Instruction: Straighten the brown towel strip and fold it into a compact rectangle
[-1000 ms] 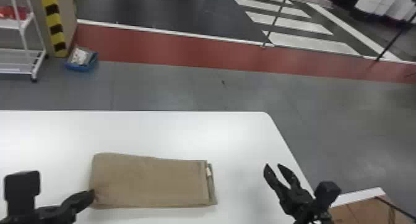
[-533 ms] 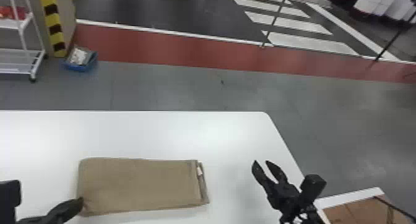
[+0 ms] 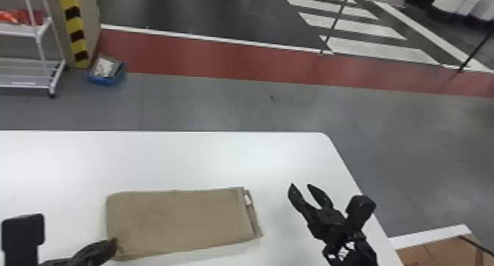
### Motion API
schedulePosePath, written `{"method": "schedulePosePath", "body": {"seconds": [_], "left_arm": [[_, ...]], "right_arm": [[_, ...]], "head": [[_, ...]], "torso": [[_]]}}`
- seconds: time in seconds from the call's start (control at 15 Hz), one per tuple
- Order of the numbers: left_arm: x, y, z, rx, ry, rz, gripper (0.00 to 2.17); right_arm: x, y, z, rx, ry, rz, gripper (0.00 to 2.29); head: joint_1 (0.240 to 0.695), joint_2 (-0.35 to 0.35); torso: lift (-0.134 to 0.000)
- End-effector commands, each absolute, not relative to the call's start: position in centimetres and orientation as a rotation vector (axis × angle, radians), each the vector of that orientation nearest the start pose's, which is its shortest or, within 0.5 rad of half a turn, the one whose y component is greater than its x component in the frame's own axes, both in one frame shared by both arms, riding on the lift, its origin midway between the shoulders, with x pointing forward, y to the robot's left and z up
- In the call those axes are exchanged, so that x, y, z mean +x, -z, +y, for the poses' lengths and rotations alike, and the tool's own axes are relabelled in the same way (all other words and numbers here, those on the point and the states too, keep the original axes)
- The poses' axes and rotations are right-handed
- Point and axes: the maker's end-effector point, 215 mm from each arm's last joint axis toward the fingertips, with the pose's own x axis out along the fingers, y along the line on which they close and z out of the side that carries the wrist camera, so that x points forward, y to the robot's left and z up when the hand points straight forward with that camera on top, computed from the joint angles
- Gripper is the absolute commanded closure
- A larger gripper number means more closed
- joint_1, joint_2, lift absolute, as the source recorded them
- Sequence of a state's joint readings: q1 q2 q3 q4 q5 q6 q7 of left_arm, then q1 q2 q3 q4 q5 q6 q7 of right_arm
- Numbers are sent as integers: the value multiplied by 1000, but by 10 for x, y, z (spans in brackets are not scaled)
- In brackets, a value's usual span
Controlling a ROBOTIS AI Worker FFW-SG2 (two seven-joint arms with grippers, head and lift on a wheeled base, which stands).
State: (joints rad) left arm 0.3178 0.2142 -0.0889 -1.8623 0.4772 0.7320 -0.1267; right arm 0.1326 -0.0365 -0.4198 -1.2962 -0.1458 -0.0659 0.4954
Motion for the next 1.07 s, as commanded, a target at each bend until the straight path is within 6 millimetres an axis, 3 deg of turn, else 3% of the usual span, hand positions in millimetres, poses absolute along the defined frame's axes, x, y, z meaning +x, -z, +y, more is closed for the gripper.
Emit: {"method": "schedulePosePath", "body": {"seconds": [0.0, 0.13, 0.4, 0.53, 0.73, 1.0], "left_arm": [[397, 518, 151, -260, 371, 766, -2], [399, 504, 166, -258, 357, 758, -2], [414, 485, 169, -254, 359, 671, 43], [428, 470, 153, -286, 432, 539, 46], [434, 489, 108, -211, 523, 497, 46], [438, 500, 83, -159, 555, 457, 353]], "right_arm": [[480, 526, -356, 208, -62, 297, 478], [485, 534, -342, 216, -75, 339, 478], [493, 549, -312, 258, -123, 426, 478], [494, 560, -282, 298, -179, 496, 478], [492, 573, -251, 356, -233, 593, 481], [474, 576, -236, 390, -259, 691, 481]], "head": [[695, -295], [695, -275], [695, -210], [695, -190], [695, -164], [695, -171]], "torso": [[0], [0], [0], [0], [0], [0]]}}
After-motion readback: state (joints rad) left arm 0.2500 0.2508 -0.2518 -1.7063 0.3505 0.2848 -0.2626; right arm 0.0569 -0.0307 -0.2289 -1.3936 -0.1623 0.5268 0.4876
